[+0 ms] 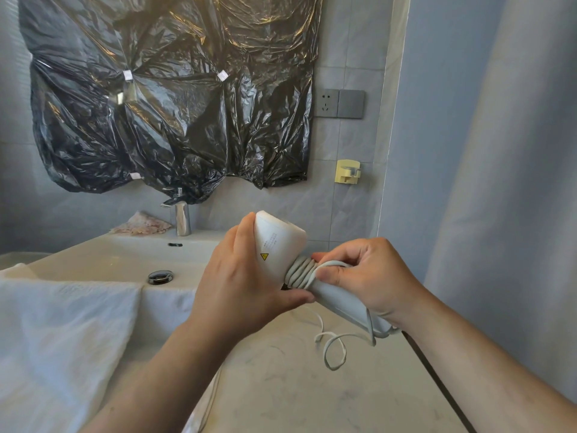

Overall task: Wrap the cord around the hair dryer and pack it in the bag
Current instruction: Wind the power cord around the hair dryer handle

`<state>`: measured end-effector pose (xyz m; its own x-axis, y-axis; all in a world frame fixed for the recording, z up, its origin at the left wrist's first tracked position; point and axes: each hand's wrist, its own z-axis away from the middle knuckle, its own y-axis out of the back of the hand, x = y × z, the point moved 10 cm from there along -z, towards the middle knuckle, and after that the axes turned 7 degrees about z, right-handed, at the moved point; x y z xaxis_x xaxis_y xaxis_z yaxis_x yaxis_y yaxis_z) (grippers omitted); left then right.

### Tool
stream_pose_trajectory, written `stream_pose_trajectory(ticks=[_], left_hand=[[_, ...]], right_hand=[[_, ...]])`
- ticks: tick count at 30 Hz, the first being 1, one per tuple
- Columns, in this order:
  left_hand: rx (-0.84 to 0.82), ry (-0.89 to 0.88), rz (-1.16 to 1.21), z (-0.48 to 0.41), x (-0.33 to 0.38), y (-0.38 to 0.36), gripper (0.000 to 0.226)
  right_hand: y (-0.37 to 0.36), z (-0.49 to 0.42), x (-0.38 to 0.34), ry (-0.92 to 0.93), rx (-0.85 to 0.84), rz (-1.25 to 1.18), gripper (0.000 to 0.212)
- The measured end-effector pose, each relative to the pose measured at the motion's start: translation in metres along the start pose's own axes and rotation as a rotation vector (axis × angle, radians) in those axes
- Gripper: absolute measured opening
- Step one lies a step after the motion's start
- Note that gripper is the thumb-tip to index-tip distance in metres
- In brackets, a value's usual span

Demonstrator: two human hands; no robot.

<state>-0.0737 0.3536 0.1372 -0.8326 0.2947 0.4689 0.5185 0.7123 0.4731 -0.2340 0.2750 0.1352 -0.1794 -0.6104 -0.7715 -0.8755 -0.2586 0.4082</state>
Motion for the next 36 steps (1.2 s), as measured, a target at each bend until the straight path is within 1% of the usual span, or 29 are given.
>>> stream_pose_trajectory(ticks=[3,6,8,10,12,14,16,18,20,21,23,25,26,29,33,36], left_hand=[[0.026,0.01,-0.042,-0.001,-0.001,0.0,0.126],[0.028,0.024,-0.01,0.0,0.001,0.0,0.12],[0.027,0.074,0.04,-0.001,-0.006,0.001,0.118],[0.045,0.161,0.17,-0.003,-0.02,0.002,0.114],[0.054,0.258,0.318,-0.005,-0.034,0.002,0.101],[-0.006,0.284,0.326,-0.007,-0.037,-0.003,0.084],[-0.043,0.299,0.324,-0.008,-0.04,-0.005,0.079],[-0.058,0.281,0.288,-0.01,-0.04,-0.002,0.08],[-0.069,0.234,0.191,-0.012,-0.033,0.003,0.079],[-0.07,0.21,0.133,-0.012,-0.03,0.006,0.079],[-0.057,0.133,0.008,-0.012,-0.018,0.014,0.08],[-0.048,0.018,-0.108,-0.012,-0.004,0.02,0.079],[-0.056,-0.012,-0.13,-0.012,0.0,0.021,0.078],[-0.09,-0.001,-0.061,-0.013,0.001,0.023,0.08],[-0.075,0.071,0.209,-0.017,-0.008,0.028,0.086],[-0.062,0.081,0.343,-0.015,-0.008,0.028,0.085]], right_hand=[[-0.002,-0.001,0.0,0.002,0.005,0.0,0.013],[-0.002,-0.001,0.002,-0.006,0.005,-0.011,0.013],[-0.002,-0.002,-0.001,0.011,0.006,0.002,0.013],[-0.003,-0.002,-0.005,0.031,-0.006,0.026,0.011],[-0.005,-0.003,-0.005,0.034,-0.011,0.068,0.009],[-0.006,-0.004,-0.003,0.031,-0.008,0.123,0.009],[-0.009,-0.005,0.0,0.017,-0.041,0.143,0.01],[-0.015,-0.006,0.002,0.007,-0.106,0.175,0.014],[-0.018,-0.007,0.002,0.006,-0.144,0.259,0.018],[-0.019,-0.008,0.004,-0.003,-0.151,0.314,0.015],[-0.021,-0.007,0.006,-0.04,-0.196,0.415,0.009],[-0.02,-0.005,0.011,-0.102,-0.246,0.479,0.016],[-0.019,-0.004,0.012,-0.121,-0.255,0.483,0.017],[-0.019,-0.005,0.011,-0.105,-0.237,0.409,0.016],[-0.018,-0.005,0.009,-0.075,-0.229,0.165,0.014],[-0.021,-0.004,0.012,-0.09,-0.283,-0.019,0.011]])
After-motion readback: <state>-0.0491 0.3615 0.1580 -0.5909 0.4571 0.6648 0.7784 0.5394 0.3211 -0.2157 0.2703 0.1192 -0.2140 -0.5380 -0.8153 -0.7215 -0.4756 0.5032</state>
